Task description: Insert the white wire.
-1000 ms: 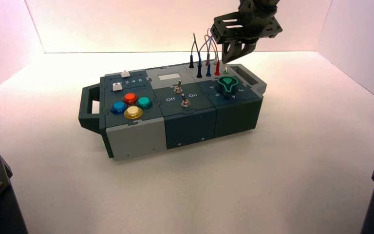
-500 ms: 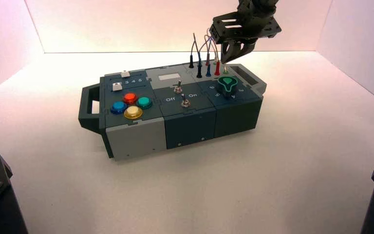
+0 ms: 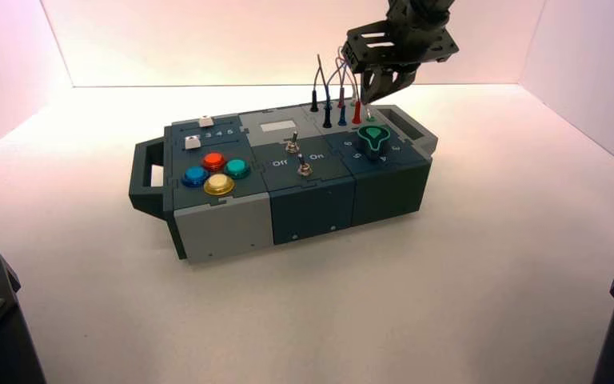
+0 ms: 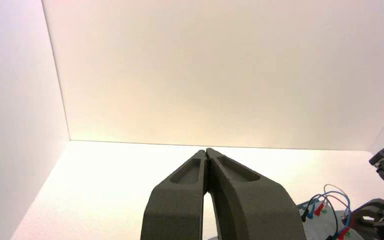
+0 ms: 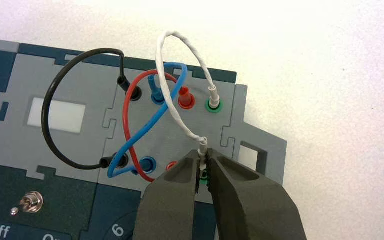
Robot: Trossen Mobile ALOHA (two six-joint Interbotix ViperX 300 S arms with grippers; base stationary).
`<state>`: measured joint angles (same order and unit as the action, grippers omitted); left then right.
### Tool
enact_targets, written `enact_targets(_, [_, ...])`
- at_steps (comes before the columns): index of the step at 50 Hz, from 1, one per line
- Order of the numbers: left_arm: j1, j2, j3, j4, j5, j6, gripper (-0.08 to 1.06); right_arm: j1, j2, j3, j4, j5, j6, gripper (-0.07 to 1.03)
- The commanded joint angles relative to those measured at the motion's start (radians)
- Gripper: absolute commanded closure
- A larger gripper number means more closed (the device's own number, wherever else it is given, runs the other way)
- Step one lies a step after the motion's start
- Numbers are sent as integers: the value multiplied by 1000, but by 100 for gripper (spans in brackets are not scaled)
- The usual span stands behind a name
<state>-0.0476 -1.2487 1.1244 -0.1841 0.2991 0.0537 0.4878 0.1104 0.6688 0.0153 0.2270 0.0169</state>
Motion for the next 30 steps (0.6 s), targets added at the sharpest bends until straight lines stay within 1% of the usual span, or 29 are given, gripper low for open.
enact_targets(1, [3,6,-28,3,-12,2,101,-6,0,-3,-5,2,2,99])
enact_targets(16, [3,6,-29,2,-12,3,101,-25,-12,-3,-8,2,2,99])
enact_targets(30, [3,5,-28,2,-12,3,101,-26,-18,-3,-6,2,2,99])
